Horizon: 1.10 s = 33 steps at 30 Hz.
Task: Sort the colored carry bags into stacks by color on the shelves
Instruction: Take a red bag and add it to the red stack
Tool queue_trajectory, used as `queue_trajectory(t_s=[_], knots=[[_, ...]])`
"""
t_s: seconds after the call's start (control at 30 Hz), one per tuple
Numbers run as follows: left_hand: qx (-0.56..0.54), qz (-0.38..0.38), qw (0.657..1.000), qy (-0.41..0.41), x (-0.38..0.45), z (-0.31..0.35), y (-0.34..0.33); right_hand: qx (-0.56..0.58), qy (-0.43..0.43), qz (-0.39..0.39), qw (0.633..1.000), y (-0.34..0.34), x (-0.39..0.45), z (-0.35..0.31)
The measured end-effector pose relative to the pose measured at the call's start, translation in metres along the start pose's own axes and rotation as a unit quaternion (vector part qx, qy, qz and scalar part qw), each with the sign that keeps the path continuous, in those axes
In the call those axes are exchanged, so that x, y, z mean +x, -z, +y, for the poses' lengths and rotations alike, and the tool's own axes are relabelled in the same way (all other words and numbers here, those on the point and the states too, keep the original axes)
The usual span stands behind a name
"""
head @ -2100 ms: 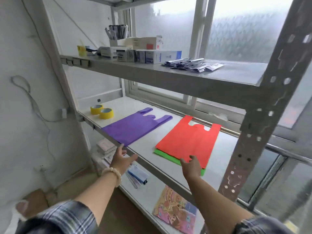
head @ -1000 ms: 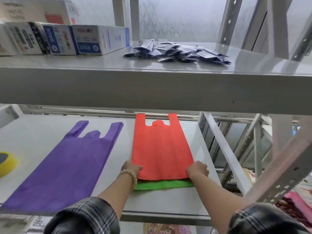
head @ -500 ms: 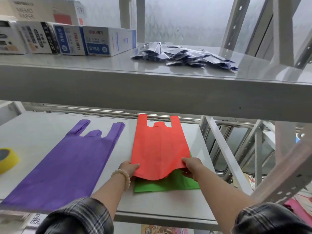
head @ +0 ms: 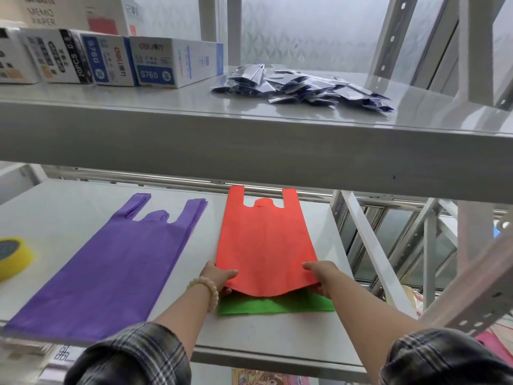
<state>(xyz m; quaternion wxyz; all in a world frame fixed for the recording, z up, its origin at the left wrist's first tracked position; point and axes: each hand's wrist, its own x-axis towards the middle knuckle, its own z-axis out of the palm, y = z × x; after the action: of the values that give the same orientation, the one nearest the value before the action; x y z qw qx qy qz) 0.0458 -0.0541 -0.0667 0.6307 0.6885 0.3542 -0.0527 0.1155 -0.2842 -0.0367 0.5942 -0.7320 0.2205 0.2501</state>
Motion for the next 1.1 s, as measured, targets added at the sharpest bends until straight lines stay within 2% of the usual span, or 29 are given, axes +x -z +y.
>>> queue_trajectory(t_s=[0.13,0.2,0.3,0.37,0.43,0.53,0.6,0.77,0.83,0.93,0.97,1.03,1.1], knots=[[-0.023,-0.011,1.000,0.002,-0.001,0.001,0.000,-0.015,-0.017,-0.023,0.999,0.001,0.007,0.003],[-0.007,-0.055,0.998,0.026,-0.009,0.004,0.004,-0.056,-0.039,-0.050,0.996,0.007,0.005,0.000],[0.007,-0.181,0.977,0.113,-0.026,0.007,0.015,-0.136,-0.122,-0.177,0.967,0.021,-0.004,-0.005],[-0.014,-0.209,0.967,0.143,-0.029,0.005,0.020,-0.190,-0.162,-0.219,0.943,0.028,-0.006,-0.007],[-0.008,-0.172,0.976,0.131,-0.020,-0.002,0.020,-0.198,-0.163,-0.213,0.943,0.027,-0.001,-0.002],[0.030,-0.101,0.991,0.085,-0.009,-0.008,0.016,-0.158,-0.098,-0.143,0.972,0.021,0.016,0.006],[0.073,-0.092,0.991,0.066,-0.009,-0.007,0.015,-0.167,-0.083,-0.109,0.976,0.019,0.021,0.006],[0.075,-0.164,0.976,0.123,-0.034,0.005,0.020,-0.204,-0.189,-0.242,0.930,0.025,0.013,-0.004],[0.064,-0.162,0.975,0.137,-0.031,0.001,0.024,-0.200,-0.168,-0.229,0.938,0.024,0.023,-0.002],[0.083,-0.127,0.984,0.098,-0.021,-0.002,0.032,-0.176,-0.074,-0.135,0.972,0.016,0.036,0.000],[0.121,-0.115,0.982,0.090,-0.018,-0.003,0.034,-0.187,-0.061,-0.117,0.974,0.015,0.041,0.001],[0.140,-0.139,0.973,0.124,-0.022,-0.005,0.033,-0.223,-0.109,-0.155,0.956,0.015,0.031,-0.003],[0.096,-0.213,0.959,0.163,-0.038,-0.001,0.028,-0.256,-0.169,-0.220,0.926,0.019,0.022,-0.007]])
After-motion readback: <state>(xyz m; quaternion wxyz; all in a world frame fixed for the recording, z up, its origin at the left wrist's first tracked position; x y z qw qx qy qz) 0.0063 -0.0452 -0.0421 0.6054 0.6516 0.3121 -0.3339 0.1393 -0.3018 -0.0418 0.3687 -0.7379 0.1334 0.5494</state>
